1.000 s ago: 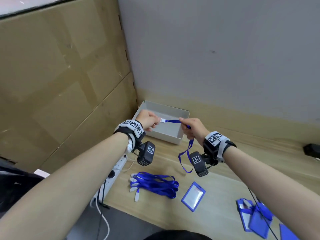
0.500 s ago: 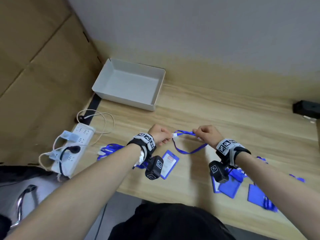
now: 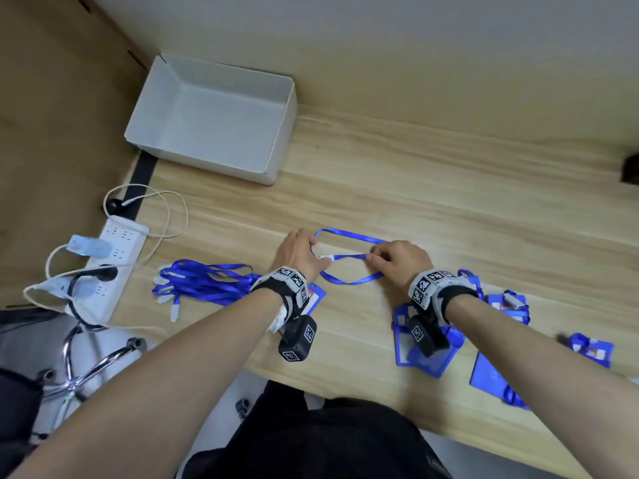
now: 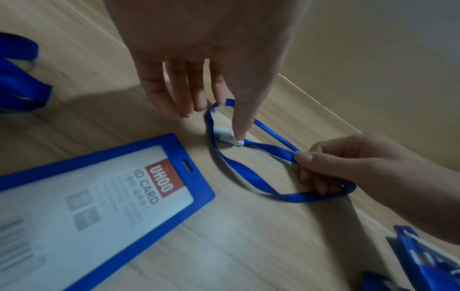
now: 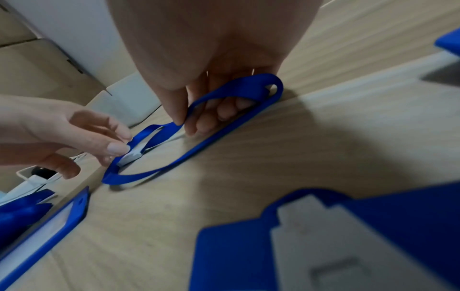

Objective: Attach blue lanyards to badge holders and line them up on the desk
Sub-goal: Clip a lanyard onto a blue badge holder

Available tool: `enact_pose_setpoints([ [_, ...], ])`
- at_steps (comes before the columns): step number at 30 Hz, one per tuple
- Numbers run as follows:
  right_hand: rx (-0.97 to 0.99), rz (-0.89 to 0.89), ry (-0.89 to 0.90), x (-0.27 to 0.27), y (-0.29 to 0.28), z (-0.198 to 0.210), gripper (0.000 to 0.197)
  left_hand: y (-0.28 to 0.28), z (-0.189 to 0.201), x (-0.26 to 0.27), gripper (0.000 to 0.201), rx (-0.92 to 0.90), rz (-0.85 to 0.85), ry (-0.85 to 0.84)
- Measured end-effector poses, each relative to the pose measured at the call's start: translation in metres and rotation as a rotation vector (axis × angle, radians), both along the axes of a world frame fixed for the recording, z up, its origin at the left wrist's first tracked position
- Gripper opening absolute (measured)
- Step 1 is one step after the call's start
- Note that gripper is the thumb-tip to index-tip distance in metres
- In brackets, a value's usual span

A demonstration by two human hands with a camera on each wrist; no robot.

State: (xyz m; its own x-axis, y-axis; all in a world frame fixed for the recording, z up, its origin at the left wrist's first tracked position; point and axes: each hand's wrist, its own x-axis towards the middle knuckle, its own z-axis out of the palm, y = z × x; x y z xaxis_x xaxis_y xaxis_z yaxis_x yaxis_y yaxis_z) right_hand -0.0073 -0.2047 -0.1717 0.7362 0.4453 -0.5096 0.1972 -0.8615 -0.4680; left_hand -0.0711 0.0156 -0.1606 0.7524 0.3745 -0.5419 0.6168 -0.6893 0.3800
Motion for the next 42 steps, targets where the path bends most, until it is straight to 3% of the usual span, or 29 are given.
enact_pose_setpoints([
  [3,-0.018,0.028,-0.052,0.002,-0.001,-0.005,0.031,-0.005,0.002,0.003,0.067,0.033,-0.033,-0.021],
  [5,-0.015,0.030,-0.065,0.002,0.000,-0.008,0.031,-0.006,0.000,0.004,0.072,0.050,-0.060,-0.019],
  [11,0.000,0.018,-0.075,0.002,-0.002,-0.013,0.031,-0.001,-0.014,0.003,0.027,-0.007,-0.097,-0.045],
  [21,0.055,-0.061,0.015,0.001,-0.002,-0.007,0.042,0.024,-0.006,0.006,0.021,0.009,-0.355,0.042],
  [25,0.148,-0.112,0.055,0.002,0.007,-0.006,0.048,0.058,0.003,0.006,0.021,-0.073,-0.306,0.016],
  [27,0.234,-0.129,-0.005,0.008,0.011,-0.005,0.051,0.076,0.007,0.010,0.022,-0.108,-0.301,0.014],
  [30,0.264,-0.154,-0.154,0.010,0.031,0.017,0.038,0.117,0.026,0.022,0.020,-0.150,-0.352,0.000],
  [33,0.227,-0.179,-0.236,0.014,0.051,0.038,0.023,0.159,0.044,0.039,0.020,-0.178,-0.391,-0.049],
  [42,0.082,-0.179,-0.338,0.038,0.154,0.103,0.016,0.274,0.094,0.085,0.017,-0.197,-0.410,-0.243],
])
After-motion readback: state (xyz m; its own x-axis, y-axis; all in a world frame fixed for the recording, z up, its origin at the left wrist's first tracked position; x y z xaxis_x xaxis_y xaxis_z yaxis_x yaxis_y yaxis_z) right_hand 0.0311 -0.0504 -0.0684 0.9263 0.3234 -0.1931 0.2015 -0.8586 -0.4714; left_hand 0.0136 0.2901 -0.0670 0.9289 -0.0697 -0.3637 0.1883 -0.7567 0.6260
